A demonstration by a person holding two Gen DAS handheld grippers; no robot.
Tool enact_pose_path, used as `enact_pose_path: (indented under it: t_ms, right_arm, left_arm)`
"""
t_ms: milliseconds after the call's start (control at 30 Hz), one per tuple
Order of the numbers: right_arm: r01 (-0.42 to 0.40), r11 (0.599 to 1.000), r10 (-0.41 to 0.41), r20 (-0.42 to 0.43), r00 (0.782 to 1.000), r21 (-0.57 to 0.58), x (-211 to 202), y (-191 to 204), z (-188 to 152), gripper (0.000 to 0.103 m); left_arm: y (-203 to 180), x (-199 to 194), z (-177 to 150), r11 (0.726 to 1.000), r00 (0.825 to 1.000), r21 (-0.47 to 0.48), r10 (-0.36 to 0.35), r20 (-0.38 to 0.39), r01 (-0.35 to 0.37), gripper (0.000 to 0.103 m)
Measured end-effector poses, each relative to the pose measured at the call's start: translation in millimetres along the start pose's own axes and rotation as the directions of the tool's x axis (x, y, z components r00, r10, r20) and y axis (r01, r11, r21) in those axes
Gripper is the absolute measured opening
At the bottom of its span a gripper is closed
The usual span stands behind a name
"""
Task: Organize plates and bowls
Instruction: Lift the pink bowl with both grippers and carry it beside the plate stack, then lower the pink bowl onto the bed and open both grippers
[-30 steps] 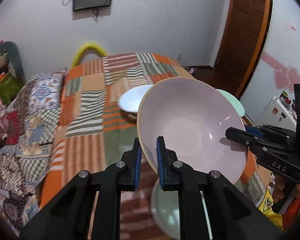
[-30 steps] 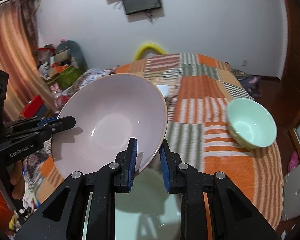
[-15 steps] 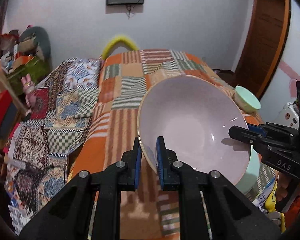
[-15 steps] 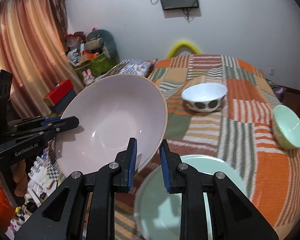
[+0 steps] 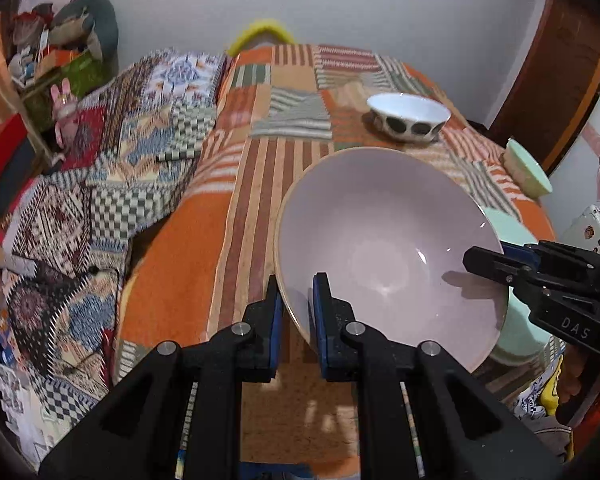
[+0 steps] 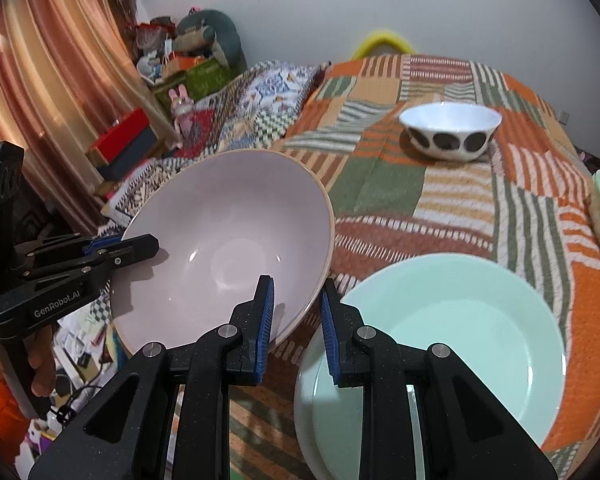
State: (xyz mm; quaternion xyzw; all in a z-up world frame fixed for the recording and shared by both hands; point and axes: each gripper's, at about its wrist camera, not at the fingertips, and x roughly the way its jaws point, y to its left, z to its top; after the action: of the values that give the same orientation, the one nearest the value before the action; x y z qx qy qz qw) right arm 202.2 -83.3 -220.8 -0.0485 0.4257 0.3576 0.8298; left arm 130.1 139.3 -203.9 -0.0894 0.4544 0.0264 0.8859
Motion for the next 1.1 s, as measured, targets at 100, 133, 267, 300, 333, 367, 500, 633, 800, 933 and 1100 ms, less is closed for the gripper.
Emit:
enact_pose_path:
  t_ms: [100,133,267,300,333,367,500,633,800,933,1100]
  right_arm:
    - [0.004,1.000,-0.004,-0.026,1.000,-0.005,8.8,3.5,-3.3,0.021]
    - [0.006,1.000,-0.007,-0.037,0.999,-0.010,12.7,5.1,-4.4,0.021]
    - [0.008,1.000,-0.009,-0.066,0.998,-0.020,24.1,10.8,-6.3,0.021]
    - [0.007,1.000,-0.009,-0.072,0.997,-0.020,26.5,11.1,-5.9,0.021]
    - [0.007,1.000,-0.009,-0.077,0.997,-0.021,28.6,11.7,-6.2,0.021]
    - [0.009,1.000,-0.011,-0.082,0.997,-0.025,30.7,12.8,-7.1,0.021]
    - [0.029,0.998,-0.034,-0.093,0.995,-0.053,34.3,16.4,-6.8,0.021]
    - [0.032,0.998,-0.037,-0.102,0.994,-0.057,35.6,15.6,-4.4,0.021]
    - [0.037,0.997,-0.046,-0.116,0.992,-0.072,38.3,17.6,-4.5,0.023]
    - [0.042,0.997,-0.049,-0.103,0.993,-0.072,31.7,13.6,-2.2,0.023]
    - [0.056,0.996,-0.058,-0.020,0.998,-0.068,0.9,7.5,7.7,0.027]
  left_arm:
    - [6.1,10.2,-6.5,1.000,1.000,-0.013,0.003,-0.019,-0.003,0.013]
    - [8.3,13.0,-8.3,1.000,1.000,-0.017,0.006,-0.024,-0.006,0.013]
    - [18.3,23.3,-13.7,0.999,0.999,-0.038,0.006,-0.046,-0.008,0.013]
    - [19.6,25.3,-14.4,0.999,0.999,-0.042,0.006,-0.052,-0.008,0.013]
    - [21.5,28.2,-16.6,0.999,0.998,-0.045,0.005,-0.058,-0.008,0.013]
    - [22.4,30.2,-18.2,0.999,0.998,-0.045,0.006,-0.062,-0.009,0.014]
    - [22.9,35.0,-24.2,0.999,0.998,-0.043,0.007,-0.059,-0.009,0.014]
    - [24.4,38.0,-25.2,0.998,0.998,-0.055,-0.004,-0.066,0.001,0.014]
    - [22.1,37.5,-27.0,0.999,0.998,-0.050,0.004,-0.070,-0.007,0.014]
    - [21.3,31.9,-27.1,0.999,0.998,-0.051,0.006,-0.068,-0.010,0.015]
    - [20.0,9.4,-19.9,0.998,0.999,-0.042,0.035,-0.020,-0.036,0.021]
